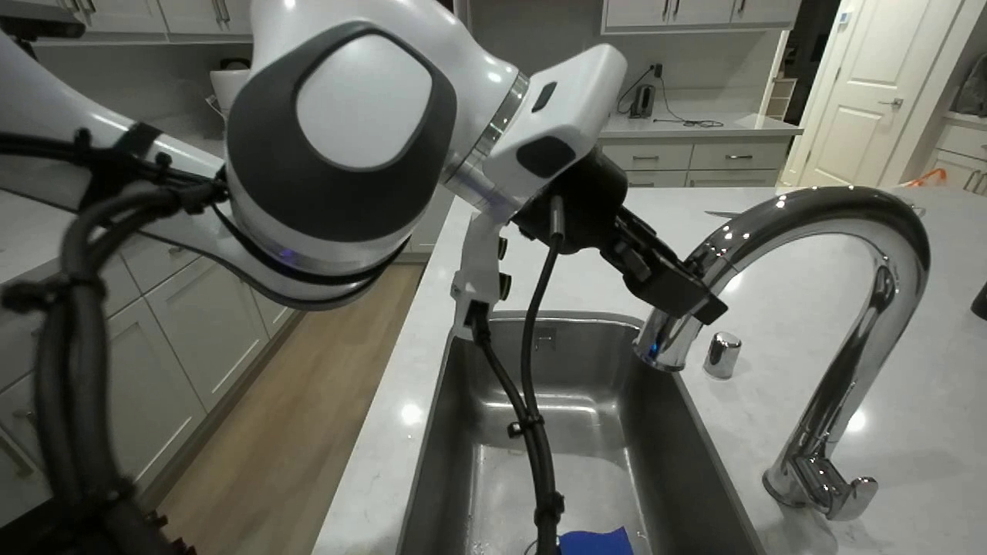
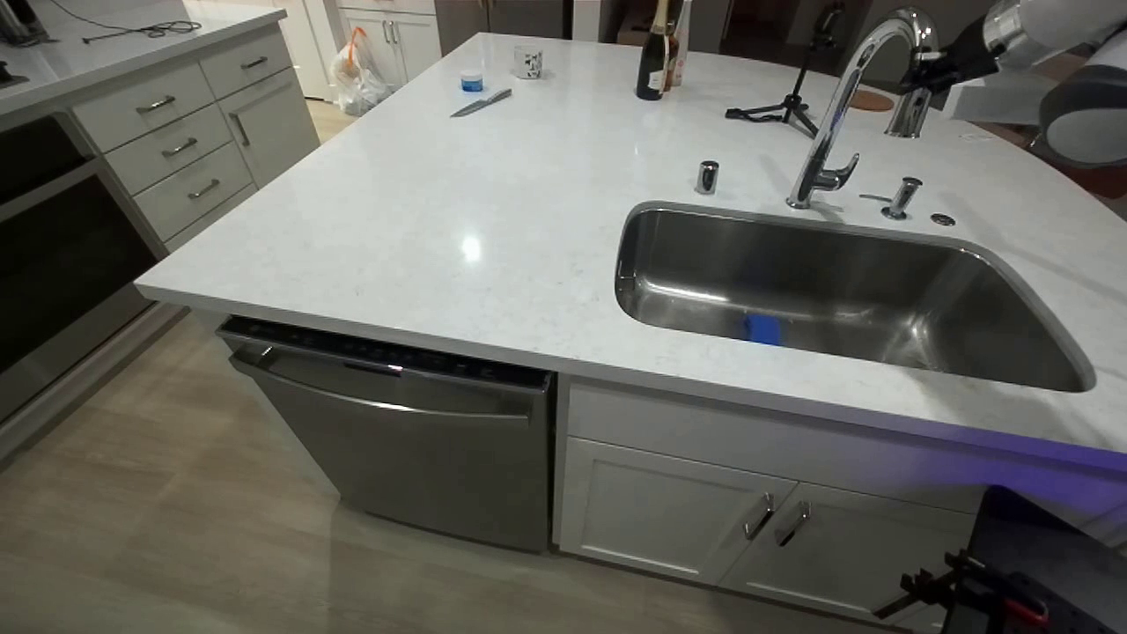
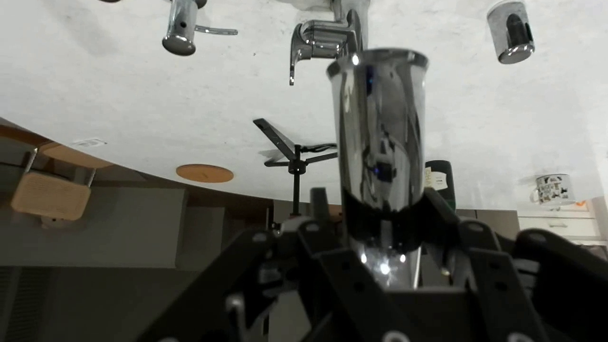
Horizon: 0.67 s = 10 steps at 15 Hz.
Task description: Pull the tap back into the other part of it
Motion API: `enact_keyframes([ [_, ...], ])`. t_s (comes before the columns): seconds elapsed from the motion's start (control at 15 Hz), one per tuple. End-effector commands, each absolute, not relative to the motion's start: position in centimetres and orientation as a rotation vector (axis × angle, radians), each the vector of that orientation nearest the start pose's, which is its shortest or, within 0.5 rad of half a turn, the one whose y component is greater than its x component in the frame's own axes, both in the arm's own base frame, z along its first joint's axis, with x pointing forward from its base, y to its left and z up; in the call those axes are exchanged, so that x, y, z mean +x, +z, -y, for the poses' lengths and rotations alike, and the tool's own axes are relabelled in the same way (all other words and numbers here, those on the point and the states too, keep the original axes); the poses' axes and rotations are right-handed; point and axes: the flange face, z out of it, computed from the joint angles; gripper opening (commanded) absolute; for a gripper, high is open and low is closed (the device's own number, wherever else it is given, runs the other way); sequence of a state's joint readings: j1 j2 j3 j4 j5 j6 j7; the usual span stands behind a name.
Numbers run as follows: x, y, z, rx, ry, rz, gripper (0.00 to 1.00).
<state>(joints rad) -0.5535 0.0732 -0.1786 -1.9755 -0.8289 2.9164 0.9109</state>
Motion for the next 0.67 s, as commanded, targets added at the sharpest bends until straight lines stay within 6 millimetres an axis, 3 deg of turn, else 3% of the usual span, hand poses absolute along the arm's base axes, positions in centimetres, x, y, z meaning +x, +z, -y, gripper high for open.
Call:
enact_keyframes([
  [0.0,48.0,55.2,37.7,-2.937,-1.556,-1.461,0.82],
  [0.13,48.0,55.7,37.3,-2.943,-1.527,-1.462,0.97],
  [0.2,48.0,55.7,37.1,-2.945,-1.513,-1.466,1.00],
  [0.4,48.4,55.4,36.5,-2.971,-1.429,-1.510,1.00],
  [0.6,48.7,54.4,35.0,-3.042,-1.236,-1.549,1.00],
])
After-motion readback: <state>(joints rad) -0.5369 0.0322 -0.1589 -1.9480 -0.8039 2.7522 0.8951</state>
